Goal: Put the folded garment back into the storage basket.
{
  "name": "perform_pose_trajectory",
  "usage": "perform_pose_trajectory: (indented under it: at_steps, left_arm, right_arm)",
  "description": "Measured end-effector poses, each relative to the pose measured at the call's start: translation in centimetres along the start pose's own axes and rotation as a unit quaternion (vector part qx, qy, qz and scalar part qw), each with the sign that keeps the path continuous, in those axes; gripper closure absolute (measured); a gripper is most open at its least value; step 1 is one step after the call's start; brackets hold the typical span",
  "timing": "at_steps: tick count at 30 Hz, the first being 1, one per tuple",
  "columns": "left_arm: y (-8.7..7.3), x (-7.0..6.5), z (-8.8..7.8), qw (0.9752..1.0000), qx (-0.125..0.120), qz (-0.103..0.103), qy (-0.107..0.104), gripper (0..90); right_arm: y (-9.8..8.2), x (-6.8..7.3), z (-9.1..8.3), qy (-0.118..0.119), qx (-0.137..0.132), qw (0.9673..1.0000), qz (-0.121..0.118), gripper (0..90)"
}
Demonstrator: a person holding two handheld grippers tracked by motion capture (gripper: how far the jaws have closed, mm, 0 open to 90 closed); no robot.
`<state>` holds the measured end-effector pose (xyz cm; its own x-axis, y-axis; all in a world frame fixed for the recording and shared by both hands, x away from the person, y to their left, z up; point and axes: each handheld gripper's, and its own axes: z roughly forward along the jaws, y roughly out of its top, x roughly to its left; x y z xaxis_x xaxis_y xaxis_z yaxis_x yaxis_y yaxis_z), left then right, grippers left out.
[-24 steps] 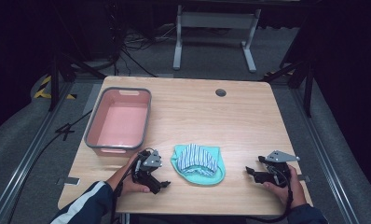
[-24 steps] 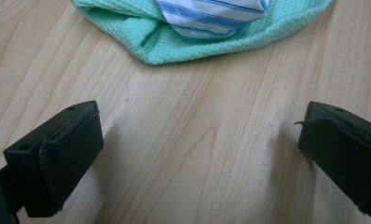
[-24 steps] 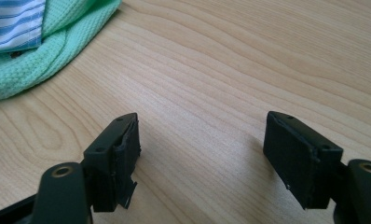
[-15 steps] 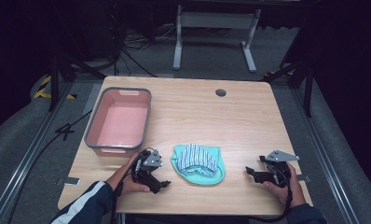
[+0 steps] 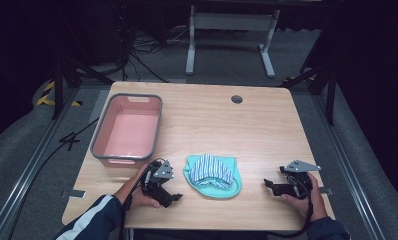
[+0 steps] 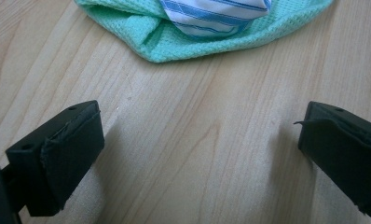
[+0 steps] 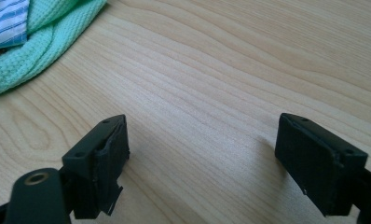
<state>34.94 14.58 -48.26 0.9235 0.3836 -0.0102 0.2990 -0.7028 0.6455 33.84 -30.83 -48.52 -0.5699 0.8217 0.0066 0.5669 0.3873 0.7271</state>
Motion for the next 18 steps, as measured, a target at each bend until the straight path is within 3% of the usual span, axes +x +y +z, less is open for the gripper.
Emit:
perform_pose_trajectory:
  at_steps: [5,9,11,14,18]
  left_arm:
    - [0.3,-0.2,0.0,0.9999,0.001,-0.016,0.004,3.9]
    - [0.9,-0.3,0.0,0.9998,-0.009,-0.02,0.003,20.1]
    - [1.4,-0.5,0.0,0.9999,-0.004,-0.009,0.007,16.7]
    - [2.2,-0.7,0.0,0.9998,-0.008,-0.006,0.016,21.9]
    - [2.9,-0.6,-0.1,0.9992,-0.011,-0.017,0.035,23.9]
  right_arm:
    - [0.1,0.1,0.0,-0.001,0.003,1.0,0.004,18.2]
    - [0.3,0.2,0.0,0.0,0.003,1.0,0.005,23.7]
    - [0.5,0.4,-0.1,0.0,0.001,1.0,0.001,25.2]
    - [1.2,1.1,-0.2,0.009,-0.007,0.9999,-0.001,27.3]
    - [2.0,2.0,0.0,0.019,-0.015,0.9997,-0.001,29.2]
